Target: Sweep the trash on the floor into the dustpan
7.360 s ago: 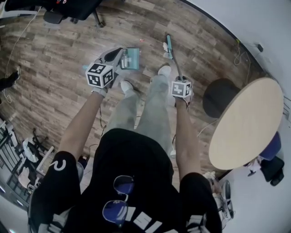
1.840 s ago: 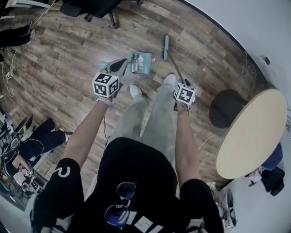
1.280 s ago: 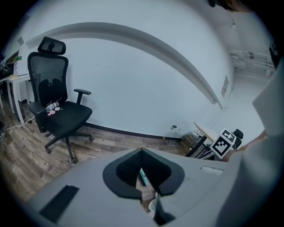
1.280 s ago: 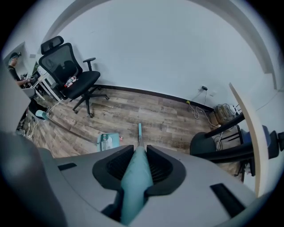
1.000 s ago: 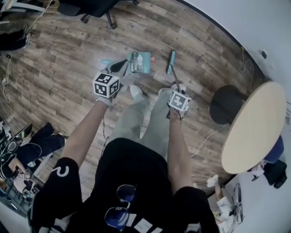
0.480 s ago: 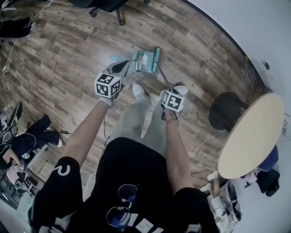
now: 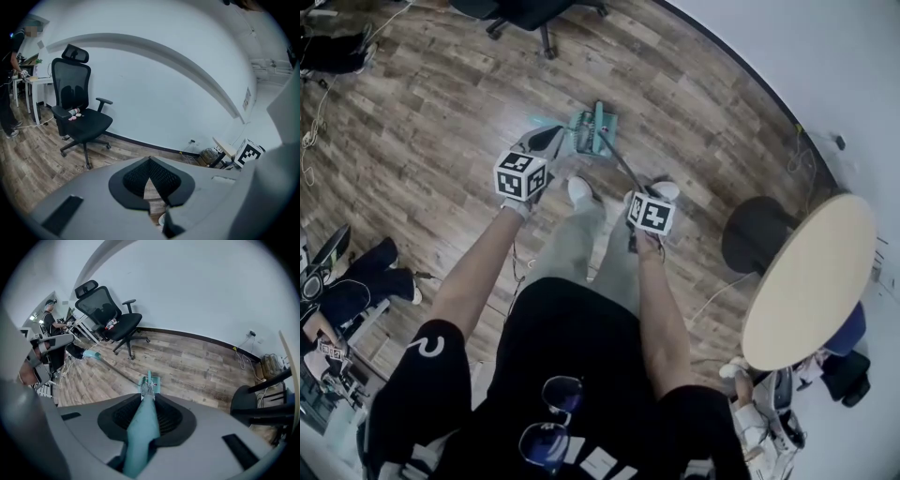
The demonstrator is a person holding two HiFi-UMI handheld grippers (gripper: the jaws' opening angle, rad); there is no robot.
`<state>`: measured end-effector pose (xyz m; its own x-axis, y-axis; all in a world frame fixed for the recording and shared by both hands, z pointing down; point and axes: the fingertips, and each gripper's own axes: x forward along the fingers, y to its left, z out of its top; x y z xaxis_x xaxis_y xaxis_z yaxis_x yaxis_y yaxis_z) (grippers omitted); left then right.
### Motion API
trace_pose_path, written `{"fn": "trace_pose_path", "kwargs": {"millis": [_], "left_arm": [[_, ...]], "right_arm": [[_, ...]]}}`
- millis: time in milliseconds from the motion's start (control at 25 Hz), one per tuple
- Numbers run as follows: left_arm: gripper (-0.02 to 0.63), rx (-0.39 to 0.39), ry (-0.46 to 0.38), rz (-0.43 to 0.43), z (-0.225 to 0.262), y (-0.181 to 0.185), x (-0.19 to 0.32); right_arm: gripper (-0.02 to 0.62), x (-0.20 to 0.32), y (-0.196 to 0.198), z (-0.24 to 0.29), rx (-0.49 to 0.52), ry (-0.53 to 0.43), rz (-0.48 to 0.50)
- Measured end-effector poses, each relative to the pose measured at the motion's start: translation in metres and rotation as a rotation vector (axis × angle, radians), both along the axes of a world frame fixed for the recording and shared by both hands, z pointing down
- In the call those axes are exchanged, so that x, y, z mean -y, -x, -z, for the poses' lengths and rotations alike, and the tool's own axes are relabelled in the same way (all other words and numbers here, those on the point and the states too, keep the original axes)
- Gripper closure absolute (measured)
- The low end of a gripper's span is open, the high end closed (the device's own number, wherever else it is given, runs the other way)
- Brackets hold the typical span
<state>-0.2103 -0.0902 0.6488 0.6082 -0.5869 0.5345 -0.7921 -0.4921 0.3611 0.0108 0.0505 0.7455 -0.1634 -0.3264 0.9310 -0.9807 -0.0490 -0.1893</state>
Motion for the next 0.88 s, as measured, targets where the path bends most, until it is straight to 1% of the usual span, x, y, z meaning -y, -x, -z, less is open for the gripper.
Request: {"fn": "trace_pose_path", "kwargs": {"millis": [240, 440, 640, 880], "left_arm": [[0.608, -0.006, -0.029, 0.01, 0.029, 0.004, -0.009], [0.608, -0.018, -0.062, 0.022, 0.061, 0.004, -0.016], [0.607, -0.021, -0.103, 0.045, 0.092, 0.0, -0.027], [0.609, 0.011, -0.157, 0.121, 0.131, -0.013, -0.05]], "right_arm": [[0.511, -0.008, -0.019, 0.032, -0.04, -0.027, 0.007], [0.511, -0.007, -0.039, 0.069, -0.062, -0.082, 0.001], [0.511, -0.002, -0.065, 0.111, -0.069, -0.161, 0.003], [0.511, -0.004, -0.113, 0.158, -0.049, -0.272, 0.016]]}}
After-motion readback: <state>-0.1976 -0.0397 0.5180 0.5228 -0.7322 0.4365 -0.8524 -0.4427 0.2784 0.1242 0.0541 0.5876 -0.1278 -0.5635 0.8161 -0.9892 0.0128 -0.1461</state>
